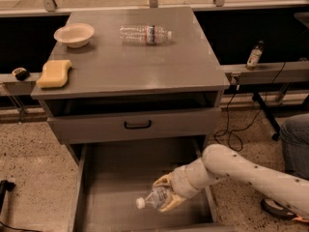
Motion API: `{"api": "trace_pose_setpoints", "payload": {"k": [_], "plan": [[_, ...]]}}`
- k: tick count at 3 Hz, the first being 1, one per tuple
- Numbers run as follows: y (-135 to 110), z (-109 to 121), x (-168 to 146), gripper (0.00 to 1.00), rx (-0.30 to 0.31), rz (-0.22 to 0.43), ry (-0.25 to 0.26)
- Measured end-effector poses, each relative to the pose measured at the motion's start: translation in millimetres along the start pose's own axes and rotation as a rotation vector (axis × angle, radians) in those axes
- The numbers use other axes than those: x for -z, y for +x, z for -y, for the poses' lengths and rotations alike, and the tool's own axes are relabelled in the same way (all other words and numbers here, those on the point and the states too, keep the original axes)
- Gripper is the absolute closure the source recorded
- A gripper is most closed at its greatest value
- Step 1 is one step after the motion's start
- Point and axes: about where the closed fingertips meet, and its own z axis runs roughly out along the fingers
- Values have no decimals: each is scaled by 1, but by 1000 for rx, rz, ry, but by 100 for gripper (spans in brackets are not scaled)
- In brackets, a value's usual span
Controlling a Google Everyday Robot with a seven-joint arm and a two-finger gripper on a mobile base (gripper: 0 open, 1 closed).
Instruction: Pick blue plastic bottle from middle drawer and place on counter
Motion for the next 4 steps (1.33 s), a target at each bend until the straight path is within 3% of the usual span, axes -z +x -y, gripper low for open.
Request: {"api": "trace_pose_setpoints", "payload": {"k": [1,2,3,4], "plan": [[-34,-1,70,100,101,-82,29],[-54,18,145,100,94,-226,26],[-68,59,197,100,50,-303,-15],[-73,91,238,100,49,-330,-70]]}}
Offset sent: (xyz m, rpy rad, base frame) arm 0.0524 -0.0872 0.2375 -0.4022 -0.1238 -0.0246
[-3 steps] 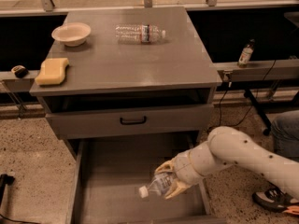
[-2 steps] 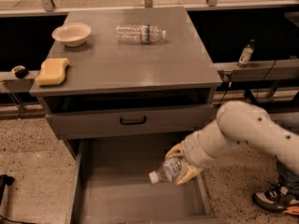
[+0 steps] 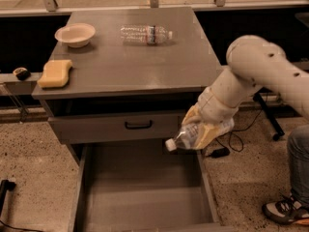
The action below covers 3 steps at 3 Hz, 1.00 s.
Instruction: Pick blue plastic bottle from middle drawer and place on counter
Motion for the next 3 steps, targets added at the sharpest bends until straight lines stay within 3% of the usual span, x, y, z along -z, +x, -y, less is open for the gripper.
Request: {"api": "trace_pose_setpoints", "payload": {"k": [1,2,3], "plan": [[2,8,31,100,-1,-9,-11],[-13,13,50,100,19,-6,21],[-45,37,103,100,-3,-11,76]]}}
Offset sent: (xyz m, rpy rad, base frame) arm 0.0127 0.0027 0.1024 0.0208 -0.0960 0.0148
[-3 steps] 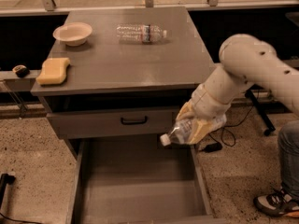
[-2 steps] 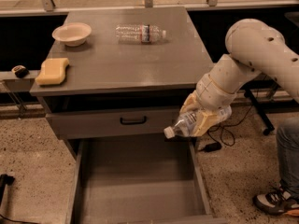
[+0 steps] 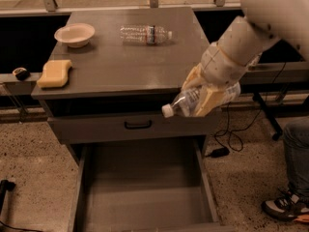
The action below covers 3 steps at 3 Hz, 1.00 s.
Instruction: Pick blue plastic bottle from middle drawer and place on counter
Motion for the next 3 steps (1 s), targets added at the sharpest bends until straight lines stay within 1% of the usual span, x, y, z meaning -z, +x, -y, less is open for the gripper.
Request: {"api": "trace_pose_setpoints", "payload": {"k": [1,2,3], "plan": [[-22,41,41,100,-61,-20,47],[-40,102,53,100,-114,79,121],[-38,156,32,100,-189,156,193]]}}
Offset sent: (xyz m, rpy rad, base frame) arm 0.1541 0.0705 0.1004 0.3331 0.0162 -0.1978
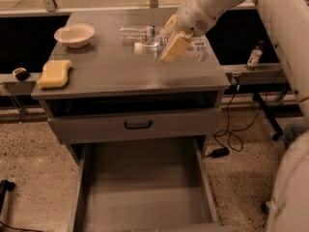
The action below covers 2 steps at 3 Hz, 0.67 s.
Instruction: Pick blue plastic bottle from middle drawer and place on counter
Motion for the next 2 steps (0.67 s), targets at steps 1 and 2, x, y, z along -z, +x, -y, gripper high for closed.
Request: {"api": "trace_pose_setpoints", "payload": {"k": [1,2], "plan": [[-3,41,-38,100,-81,35,69],[7,65,-77,85,-161,21,70]]}}
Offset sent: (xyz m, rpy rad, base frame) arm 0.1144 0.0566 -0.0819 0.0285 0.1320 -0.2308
